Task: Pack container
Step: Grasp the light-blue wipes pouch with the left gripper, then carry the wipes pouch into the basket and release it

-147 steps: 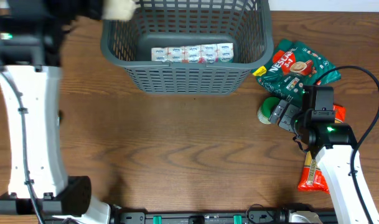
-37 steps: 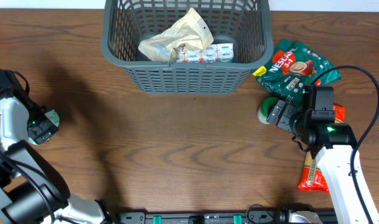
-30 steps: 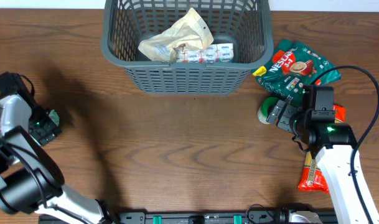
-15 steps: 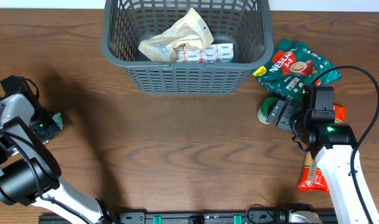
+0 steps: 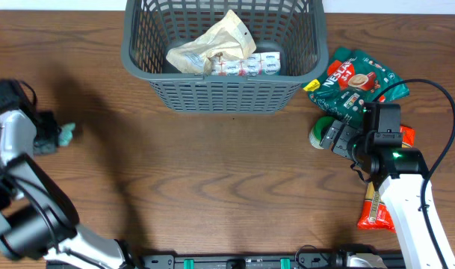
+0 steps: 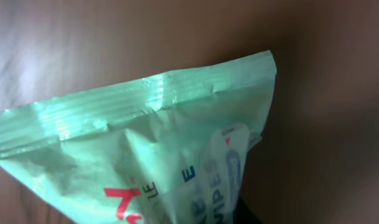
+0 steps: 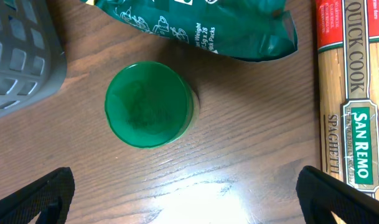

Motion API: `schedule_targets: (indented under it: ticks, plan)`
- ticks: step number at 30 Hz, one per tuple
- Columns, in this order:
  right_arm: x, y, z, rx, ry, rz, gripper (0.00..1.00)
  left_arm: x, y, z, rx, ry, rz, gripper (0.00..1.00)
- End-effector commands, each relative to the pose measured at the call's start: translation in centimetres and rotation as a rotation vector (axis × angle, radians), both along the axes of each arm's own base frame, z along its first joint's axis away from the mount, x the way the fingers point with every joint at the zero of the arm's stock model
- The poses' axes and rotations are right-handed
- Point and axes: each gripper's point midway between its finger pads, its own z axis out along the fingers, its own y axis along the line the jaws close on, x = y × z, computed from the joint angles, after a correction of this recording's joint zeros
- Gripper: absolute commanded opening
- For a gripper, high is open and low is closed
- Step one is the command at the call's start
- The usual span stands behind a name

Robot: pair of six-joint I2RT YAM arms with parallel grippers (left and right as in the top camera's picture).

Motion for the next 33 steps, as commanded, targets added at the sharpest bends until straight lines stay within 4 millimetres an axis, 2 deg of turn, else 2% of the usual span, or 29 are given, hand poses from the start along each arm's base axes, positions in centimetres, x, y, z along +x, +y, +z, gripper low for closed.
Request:
schedule_targets:
  ticks: [1,2,4,9,12,16,21,26,29,33]
  plan:
    - [0.4,-0.2,0.7,-0.006,-0.016,0.005,0.99,4.5,-1.7,9.8,0.211,-0.186,-0.468,0.09]
    - [0.4,-0.2,0.7,-0.007,-0.016,0.005,0.99,5.5,-2.8,12.4,0.26,-0.241,-0.572,0.09]
    - [0.5,-0.2,0.7,-0.007,-0.018,0.004,0.99,6.9,-5.0,16.5,0.343,-0.33,-0.767,0.09]
    - [0.5,-0.2,0.7,-0.007,-0.022,0.004,0.99,7.9,-10.2,25.2,0.52,-0.425,-1.012,0.05]
    - [0.9,-0.3,0.9,-0.01,-0.038,0.005,0.99,8.4,-14.5,29.0,0.636,-0.446,-1.215,0.05]
    - [1.6,-0.3,1.4,-0.019,-0.071,0.016,0.99,8.9,-21.3,32.5,0.831,-0.485,-1.524,0.05]
    - [1.6,-0.3,1.4,-0.019,-0.072,0.016,0.99,8.9,-28.8,34.3,1.132,-0.511,-1.896,0.08]
    - [1.6,-0.3,1.4,-0.019,-0.072,0.016,0.99,9.2,-35.6,33.6,1.482,-0.484,-2.236,0.1]
    - [1.6,-0.3,1.4,-0.018,-0.071,0.016,0.99,11.1,-37.8,32.1,1.605,-0.397,-2.293,0.09]
    - [1.5,-0.3,1.4,-0.018,-0.07,0.016,0.99,14.3,-39.3,28.8,1.585,-0.362,-2.316,0.08]
